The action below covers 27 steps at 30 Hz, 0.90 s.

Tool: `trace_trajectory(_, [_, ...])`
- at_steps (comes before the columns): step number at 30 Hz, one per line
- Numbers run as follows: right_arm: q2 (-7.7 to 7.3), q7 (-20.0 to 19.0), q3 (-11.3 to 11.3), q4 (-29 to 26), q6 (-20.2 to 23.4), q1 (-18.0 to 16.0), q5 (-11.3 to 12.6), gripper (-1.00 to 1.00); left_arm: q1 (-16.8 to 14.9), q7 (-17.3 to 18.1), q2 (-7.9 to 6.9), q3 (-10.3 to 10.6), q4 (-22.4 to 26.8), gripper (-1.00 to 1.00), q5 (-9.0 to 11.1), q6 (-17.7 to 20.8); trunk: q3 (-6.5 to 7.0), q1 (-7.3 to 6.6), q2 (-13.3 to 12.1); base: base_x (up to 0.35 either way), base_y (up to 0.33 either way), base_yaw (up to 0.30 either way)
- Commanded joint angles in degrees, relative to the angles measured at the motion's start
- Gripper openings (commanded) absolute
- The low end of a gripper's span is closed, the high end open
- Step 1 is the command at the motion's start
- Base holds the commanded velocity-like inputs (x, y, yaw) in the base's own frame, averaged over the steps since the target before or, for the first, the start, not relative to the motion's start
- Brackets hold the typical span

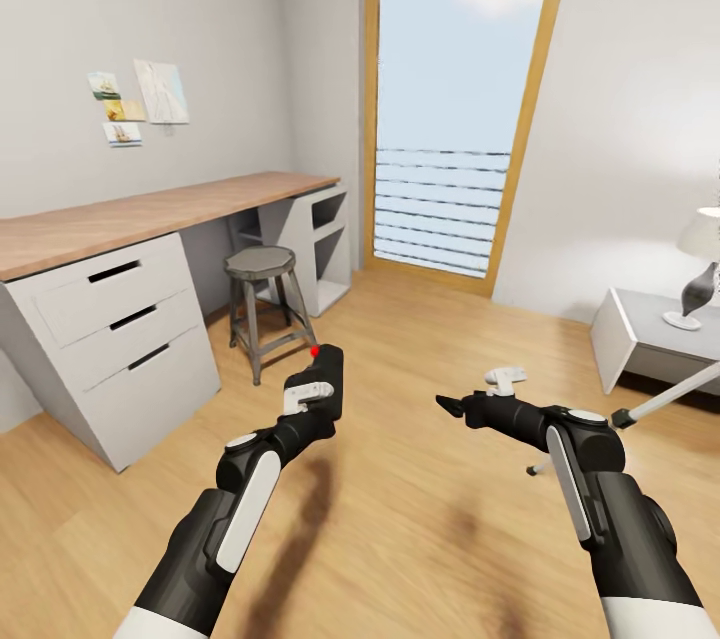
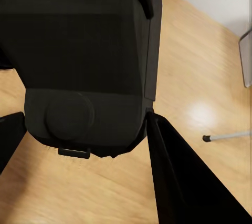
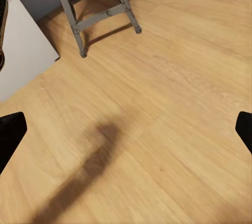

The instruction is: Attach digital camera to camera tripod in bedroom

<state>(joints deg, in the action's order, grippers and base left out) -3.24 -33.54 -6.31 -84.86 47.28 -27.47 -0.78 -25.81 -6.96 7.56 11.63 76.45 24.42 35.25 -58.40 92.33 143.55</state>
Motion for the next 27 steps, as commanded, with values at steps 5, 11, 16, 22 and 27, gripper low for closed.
trace_trajectory(5, [-0.01,-0.3,-0.1,0.0,0.3,0.0,-0.1,1.00,0.0,-0.2,-0.05,0.0,0.0,-1.00,1.0,0.3,1.06,-0.14,0.0,0.000,0.000,0.000])
trace_trajectory(11, [-0.01,-0.3,-0.1,0.0,0.3,0.0,0.0,1.00,0.0,1.2,-1.36,-0.2,0.0,-1.00,10.5,0.2,2.39,-0.29,-0.1,0.000,0.000,0.000])
trace_trajectory(16, [-0.01,-0.3,-0.1,0.0,0.3,0.0,0.0,1.00,0.0,5.5,-6.50,-0.2,0.0,-1.00,20.5,0.2,3.49,-0.42,-0.2,0.000,0.000,0.000])
trace_trajectory(22, [-0.01,-0.3,-0.1,0.0,0.3,0.0,0.0,1.00,0.0,22.8,-14.81,-0.2,-2.3,-1.00,30.0,0.1,4.82,-0.58,-0.3,0.000,0.000,0.000])
trace_trajectory(27, [-0.01,-0.3,-0.1,0.0,0.3,0.0,0.0,1.00,0.0,33.3,-17.15,-0.3,-5.6,-1.00,31.6,0.0,5.85,-1.09,-1.1,0.000,0.000,0.000])
